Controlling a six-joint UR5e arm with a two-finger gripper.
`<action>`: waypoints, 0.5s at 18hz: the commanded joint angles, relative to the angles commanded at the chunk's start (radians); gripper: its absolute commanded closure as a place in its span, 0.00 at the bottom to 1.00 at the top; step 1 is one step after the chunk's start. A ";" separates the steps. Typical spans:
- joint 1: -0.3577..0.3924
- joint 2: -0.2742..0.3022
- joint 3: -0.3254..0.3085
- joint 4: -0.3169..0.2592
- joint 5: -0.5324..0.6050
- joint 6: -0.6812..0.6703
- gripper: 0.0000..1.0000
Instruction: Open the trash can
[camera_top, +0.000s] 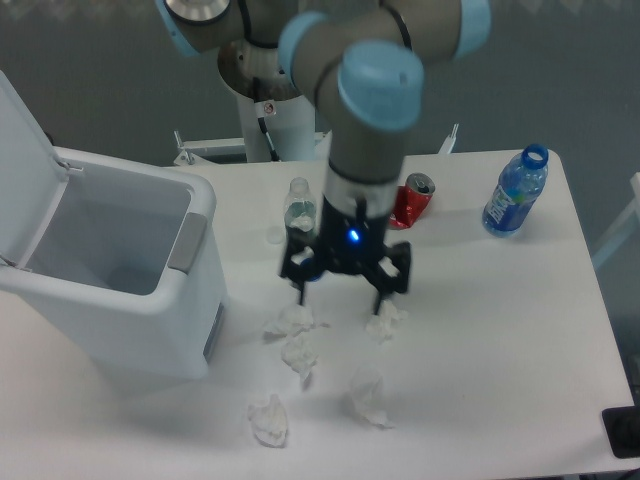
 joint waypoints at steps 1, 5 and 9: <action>0.032 -0.015 0.003 0.000 0.031 0.077 0.00; 0.103 -0.052 0.022 -0.002 0.069 0.254 0.00; 0.135 -0.063 0.002 0.000 0.078 0.464 0.00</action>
